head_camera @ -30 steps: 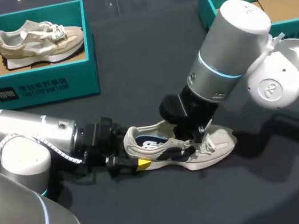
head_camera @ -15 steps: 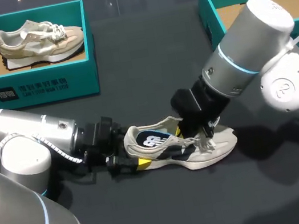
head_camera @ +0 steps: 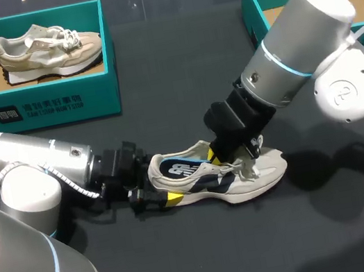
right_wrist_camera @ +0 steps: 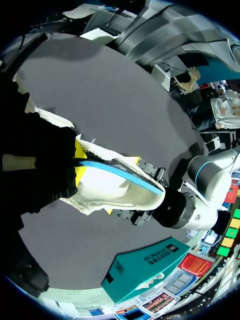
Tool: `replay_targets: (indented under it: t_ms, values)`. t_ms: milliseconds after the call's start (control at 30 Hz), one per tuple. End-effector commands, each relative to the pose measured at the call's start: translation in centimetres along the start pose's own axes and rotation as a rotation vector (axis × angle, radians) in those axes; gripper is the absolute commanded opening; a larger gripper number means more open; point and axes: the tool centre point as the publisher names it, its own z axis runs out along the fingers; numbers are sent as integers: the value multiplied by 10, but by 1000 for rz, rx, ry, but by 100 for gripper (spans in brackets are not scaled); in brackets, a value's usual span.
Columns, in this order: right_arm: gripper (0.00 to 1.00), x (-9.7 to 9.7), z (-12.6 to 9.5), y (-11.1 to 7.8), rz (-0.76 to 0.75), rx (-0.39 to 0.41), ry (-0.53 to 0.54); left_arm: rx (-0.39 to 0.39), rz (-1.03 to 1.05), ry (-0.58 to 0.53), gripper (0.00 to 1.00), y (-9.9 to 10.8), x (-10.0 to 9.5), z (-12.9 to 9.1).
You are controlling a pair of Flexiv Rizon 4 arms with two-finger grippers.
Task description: Take the shoe out of the shoebox, open the shoe tongue, remove and reinsert the insole, then place the shoe into the shoebox
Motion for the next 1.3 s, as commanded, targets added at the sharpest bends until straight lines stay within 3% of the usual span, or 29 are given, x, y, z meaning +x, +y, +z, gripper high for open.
replay_targets:
  t_ms: [33,833,1033,1300]
  values:
    - [0,-15,1,15,0,66,42,-2,0,1,0,0,-1,2]
    - [0,-4,-13,-19,28,-26,35,-2,0,1,0,0,-1,2]
    - [0,-13,-11,3,-29,6,91,-2,0,1,0,0,-1,2]
    - [0,-31,7,37,-90,59,193,-2,0,1,0,0,-1,2]
